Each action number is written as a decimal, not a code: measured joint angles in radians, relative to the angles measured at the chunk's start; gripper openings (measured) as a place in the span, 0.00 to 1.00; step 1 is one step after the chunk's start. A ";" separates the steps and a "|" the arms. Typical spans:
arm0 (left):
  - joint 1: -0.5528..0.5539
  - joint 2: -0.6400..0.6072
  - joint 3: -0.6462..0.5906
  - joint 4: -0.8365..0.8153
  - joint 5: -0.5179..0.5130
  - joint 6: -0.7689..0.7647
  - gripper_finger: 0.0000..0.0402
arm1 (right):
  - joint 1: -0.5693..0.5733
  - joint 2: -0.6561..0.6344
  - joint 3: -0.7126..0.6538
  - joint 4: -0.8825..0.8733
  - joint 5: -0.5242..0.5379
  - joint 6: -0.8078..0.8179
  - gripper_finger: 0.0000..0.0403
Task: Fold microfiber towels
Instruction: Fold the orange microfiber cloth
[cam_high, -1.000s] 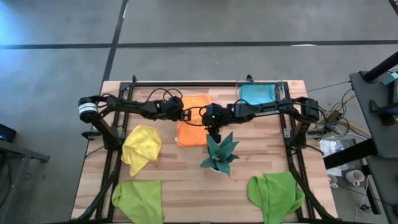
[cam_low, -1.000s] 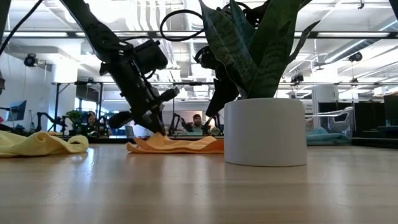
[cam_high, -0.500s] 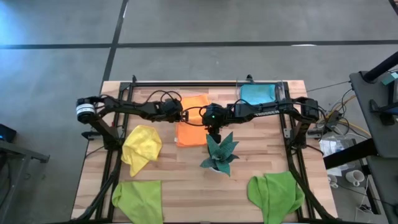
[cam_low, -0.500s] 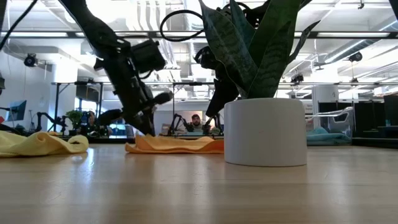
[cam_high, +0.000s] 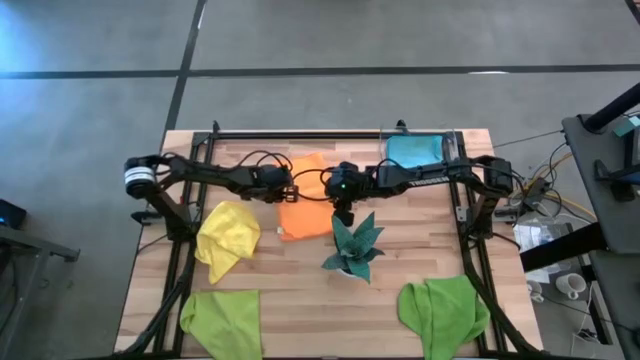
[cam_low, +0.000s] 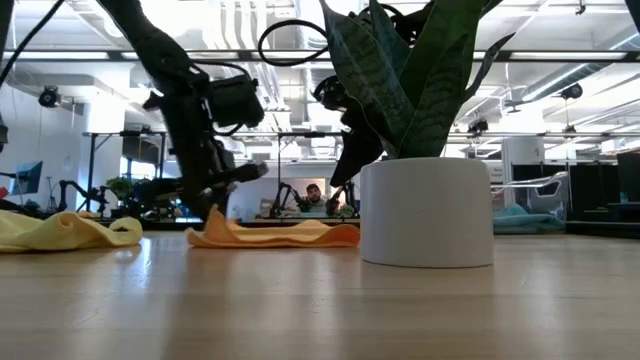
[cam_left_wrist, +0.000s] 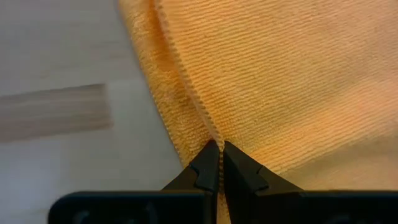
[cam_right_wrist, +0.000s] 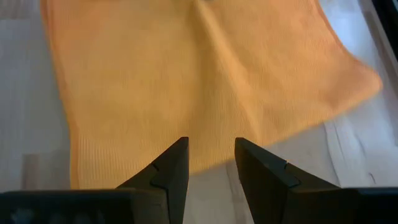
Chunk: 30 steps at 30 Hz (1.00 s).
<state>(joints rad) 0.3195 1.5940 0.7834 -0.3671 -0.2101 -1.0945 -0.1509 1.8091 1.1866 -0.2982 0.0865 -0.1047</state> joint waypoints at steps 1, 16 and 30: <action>0.000 -0.008 -0.002 -0.004 -0.006 0.000 0.00 | 0.000 0.000 0.000 0.001 0.000 -0.002 0.32; -0.013 -0.093 -0.017 -0.052 -0.004 -0.009 0.00 | 0.000 0.051 -0.001 0.067 -0.011 -0.008 0.32; -0.026 -0.057 -0.046 -0.070 0.014 -0.033 0.00 | 0.000 0.099 0.018 0.143 -0.058 -0.053 0.33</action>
<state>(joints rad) 0.2932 1.5370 0.7372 -0.4370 -0.1959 -1.1270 -0.1509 1.9080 1.2045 -0.1550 0.0282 -0.1574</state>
